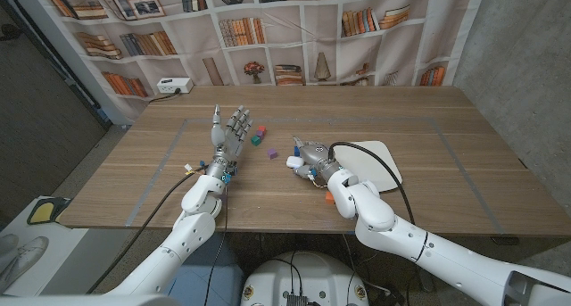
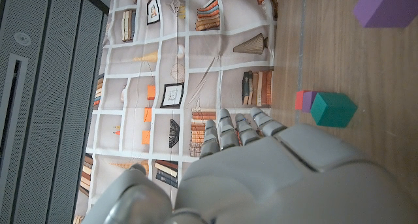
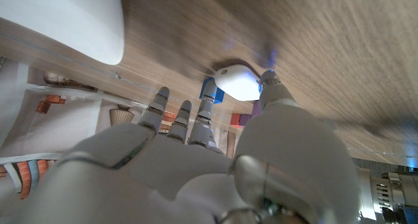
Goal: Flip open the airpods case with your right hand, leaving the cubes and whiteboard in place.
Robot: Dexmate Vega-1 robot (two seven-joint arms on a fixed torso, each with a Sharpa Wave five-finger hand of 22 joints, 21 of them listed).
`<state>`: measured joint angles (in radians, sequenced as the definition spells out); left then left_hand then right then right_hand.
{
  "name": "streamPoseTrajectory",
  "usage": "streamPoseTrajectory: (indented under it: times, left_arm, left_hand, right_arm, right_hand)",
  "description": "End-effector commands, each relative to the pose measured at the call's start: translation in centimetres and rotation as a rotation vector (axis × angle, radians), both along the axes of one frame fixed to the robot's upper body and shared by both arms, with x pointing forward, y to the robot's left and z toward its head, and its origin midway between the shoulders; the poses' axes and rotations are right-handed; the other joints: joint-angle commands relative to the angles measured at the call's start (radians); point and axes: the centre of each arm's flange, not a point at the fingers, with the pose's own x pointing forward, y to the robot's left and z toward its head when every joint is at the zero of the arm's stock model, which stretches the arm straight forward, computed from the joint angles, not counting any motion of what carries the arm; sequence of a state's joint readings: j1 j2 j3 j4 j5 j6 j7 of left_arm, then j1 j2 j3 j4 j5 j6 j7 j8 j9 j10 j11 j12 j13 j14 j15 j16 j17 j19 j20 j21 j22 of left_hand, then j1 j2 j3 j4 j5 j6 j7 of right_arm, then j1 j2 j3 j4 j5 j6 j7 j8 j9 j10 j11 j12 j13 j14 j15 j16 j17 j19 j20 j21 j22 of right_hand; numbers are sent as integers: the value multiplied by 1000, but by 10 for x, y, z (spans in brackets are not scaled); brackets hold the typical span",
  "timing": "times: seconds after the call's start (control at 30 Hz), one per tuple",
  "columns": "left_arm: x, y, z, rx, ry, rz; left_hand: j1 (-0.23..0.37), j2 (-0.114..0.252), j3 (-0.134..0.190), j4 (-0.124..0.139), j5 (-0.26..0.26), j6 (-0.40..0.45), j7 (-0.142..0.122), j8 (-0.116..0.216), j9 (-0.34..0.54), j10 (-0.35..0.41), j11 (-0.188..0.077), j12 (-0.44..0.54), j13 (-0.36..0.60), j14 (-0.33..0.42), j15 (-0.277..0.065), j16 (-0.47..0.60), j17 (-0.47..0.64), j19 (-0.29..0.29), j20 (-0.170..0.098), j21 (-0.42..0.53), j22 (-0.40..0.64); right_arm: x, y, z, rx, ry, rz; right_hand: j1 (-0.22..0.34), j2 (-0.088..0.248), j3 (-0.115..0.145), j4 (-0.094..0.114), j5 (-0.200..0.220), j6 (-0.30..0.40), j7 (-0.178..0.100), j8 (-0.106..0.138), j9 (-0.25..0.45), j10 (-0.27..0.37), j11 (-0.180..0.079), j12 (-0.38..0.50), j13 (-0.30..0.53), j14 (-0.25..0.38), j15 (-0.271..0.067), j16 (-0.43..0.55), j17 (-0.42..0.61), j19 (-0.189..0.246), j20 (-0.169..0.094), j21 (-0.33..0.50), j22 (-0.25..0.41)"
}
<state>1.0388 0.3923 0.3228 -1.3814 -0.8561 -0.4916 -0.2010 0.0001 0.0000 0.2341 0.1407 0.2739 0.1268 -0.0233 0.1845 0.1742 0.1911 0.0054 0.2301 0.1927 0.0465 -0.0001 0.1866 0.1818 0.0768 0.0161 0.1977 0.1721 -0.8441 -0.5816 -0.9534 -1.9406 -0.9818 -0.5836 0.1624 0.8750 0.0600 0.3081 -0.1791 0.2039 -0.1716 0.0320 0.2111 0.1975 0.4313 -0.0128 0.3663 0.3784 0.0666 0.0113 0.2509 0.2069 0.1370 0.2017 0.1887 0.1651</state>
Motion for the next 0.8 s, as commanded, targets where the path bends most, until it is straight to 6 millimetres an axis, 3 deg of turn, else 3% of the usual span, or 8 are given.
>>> streamPoseTrajectory:
  times: [0.03,0.27,0.43,0.8]
  left_arm:
    - [2,0,-1,5,4,-6]
    - [2,1,-1,3,6,-4]
    - [3,1,0,8,3,-4]
    - [5,-1,-1,8,5,-12]
  left_hand:
    - [14,0,-2,0,5,7,3,4,4,6,3,-5,4,10,2,1,0,7,1,-3,3]
    - [14,1,-4,1,6,6,3,4,4,7,2,-5,4,11,2,1,0,7,1,-3,3]
    - [15,2,-6,1,7,6,2,4,4,7,1,-5,4,11,2,1,0,7,1,-3,3]
    - [16,3,-9,2,9,6,3,3,3,7,2,-6,4,11,2,1,0,7,1,-3,3]
  right_arm:
    - [3,3,-2,0,19,4]
    - [7,4,-5,6,27,0]
    - [9,4,-6,10,34,-5]
    - [9,2,-7,13,38,-11]
  right_hand:
    - [13,-1,6,1,6,-25,-1,0,2,-3,1,7,4,2,-3,-7,4,8,5,-2,2]
    - [6,-4,2,12,3,-18,-6,1,2,7,-2,13,6,7,-9,-7,5,10,2,-2,2]
    - [1,8,3,23,3,-6,-17,3,2,19,-15,20,10,16,-22,-4,8,17,-18,0,2]
    - [35,30,21,15,10,1,-32,4,2,15,-28,22,15,16,-33,-6,9,21,-38,0,2]
